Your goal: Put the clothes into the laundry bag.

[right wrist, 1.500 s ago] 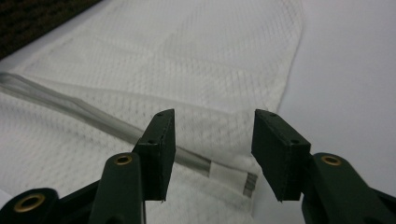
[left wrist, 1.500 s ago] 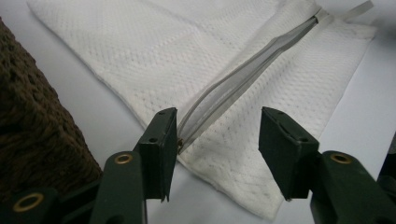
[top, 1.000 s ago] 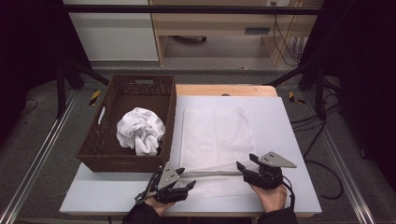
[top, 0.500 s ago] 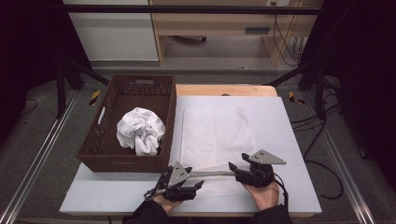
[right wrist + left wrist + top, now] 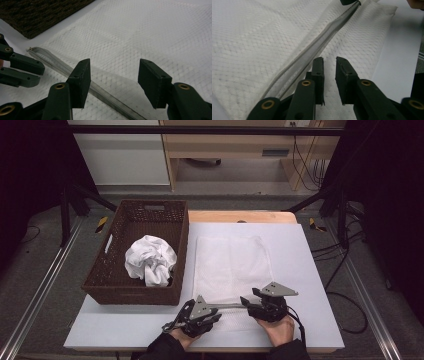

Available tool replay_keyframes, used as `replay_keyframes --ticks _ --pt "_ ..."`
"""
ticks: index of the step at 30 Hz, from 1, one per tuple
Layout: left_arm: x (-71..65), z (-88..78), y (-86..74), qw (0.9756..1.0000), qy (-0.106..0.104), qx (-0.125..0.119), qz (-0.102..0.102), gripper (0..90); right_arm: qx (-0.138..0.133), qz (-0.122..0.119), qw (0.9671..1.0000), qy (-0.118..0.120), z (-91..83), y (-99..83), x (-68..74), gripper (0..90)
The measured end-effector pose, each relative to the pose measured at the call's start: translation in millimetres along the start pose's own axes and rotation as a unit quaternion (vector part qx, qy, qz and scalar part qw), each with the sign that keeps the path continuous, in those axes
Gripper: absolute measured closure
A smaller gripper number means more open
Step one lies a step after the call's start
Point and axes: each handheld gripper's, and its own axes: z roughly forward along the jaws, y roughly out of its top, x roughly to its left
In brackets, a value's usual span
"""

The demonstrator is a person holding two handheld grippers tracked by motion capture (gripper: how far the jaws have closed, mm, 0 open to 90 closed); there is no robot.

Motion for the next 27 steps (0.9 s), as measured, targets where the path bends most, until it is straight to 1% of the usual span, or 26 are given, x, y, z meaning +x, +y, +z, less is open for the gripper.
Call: replay_keyframes --ticks 1,2,3,4,6,8,10,11,14,16,17,20,22,23,24,25,27 --pt "-0.7 0.9 -0.2 1.0 0.003 0.004 0.004 79.5 0.001 -0.004 1.0 0.002 1.3 -0.8 0.1 44.7" --pt "-1.2 1.8 -0.5 0.9999 0.003 0.008 0.007 81.5 0.006 -0.001 1.0 0.006 2.5 -1.4 1.6 45.2" --pt "-1.6 2.6 -0.7 0.9999 0.003 0.009 0.007 83.2 0.008 -0.008 0.9999 0.008 3.9 -2.2 1.8 45.6" --pt "-1.5 3.6 -1.0 0.9999 0.001 0.011 0.006 85.0 0.012 -0.003 0.9999 0.011 4.8 -2.6 3.5 45.9" --pt "-1.5 5.6 -1.8 0.9998 0.001 0.017 0.008 87.7 0.019 -0.009 0.9997 0.013 9.1 -3.7 5.5 46.7" --pt "-1.6 7.3 -2.9 0.9997 0.001 0.022 0.006 88.4 0.025 -0.014 0.9994 0.018 13.3 -4.7 7.5 47.3" --pt "-2.0 7.9 -3.9 0.9997 0.002 0.022 0.008 88.5 0.035 -0.017 0.999 0.023 18.2 -5.8 10.3 48.9" --pt "-2.1 7.9 -3.9 0.9997 0.002 0.022 0.009 88.5 0.04 -0.022 0.9986 0.028 21.1 -6.5 11.7 49.6" --pt "-1.8 8.0 -4.3 0.9997 0.002 0.021 0.009 88.5 0.06 -0.038 0.9971 0.029 29.2 -7.9 15.4 51.3" --pt "-1.9 8.1 -4.6 0.9998 0.002 0.02 0.009 88.4 0.069 -0.042 0.9964 0.024 33.2 -8.6 16.4 52.9" --pt "-1.8 8.3 -4.7 0.9998 0.001 0.019 0.008 88.4 0.071 -0.046 0.9962 0.021 35.2 -8.7 16.2 53.7" --pt "-1.2 8.3 -4.9 0.9998 0.0 0.018 0.006 88.4 0.071 -0.048 0.9963 0.011 38.1 -8.3 14.9 57.3" --pt "-1.9 8.4 -5.0 0.9998 0.002 0.018 0.009 88.4 0.069 -0.043 0.9967 -0.002 38.8 -7.4 13.6 59.5" --pt "-2.2 8.5 -5.1 0.9998 0.003 0.018 0.011 88.4 0.068 -0.046 0.9965 -0.011 39.4 -7.4 11.7 60.7" --pt "-2.4 8.5 -5.1 0.9998 0.004 0.018 0.011 88.4 0.071 -0.04 0.9965 -0.02 39.8 -7.2 10.8 62.1" --pt "-2.3 8.5 -5.1 0.9998 0.003 0.018 0.011 88.4 0.069 -0.044 0.9963 -0.026 40.0 -7.0 8.1 63.5" --pt "-1.9 8.5 -5.1 0.9998 0.002 0.017 0.01 88.4 0.069 -0.039 0.9965 -0.027 39.2 -6.6 7.2 66.7"
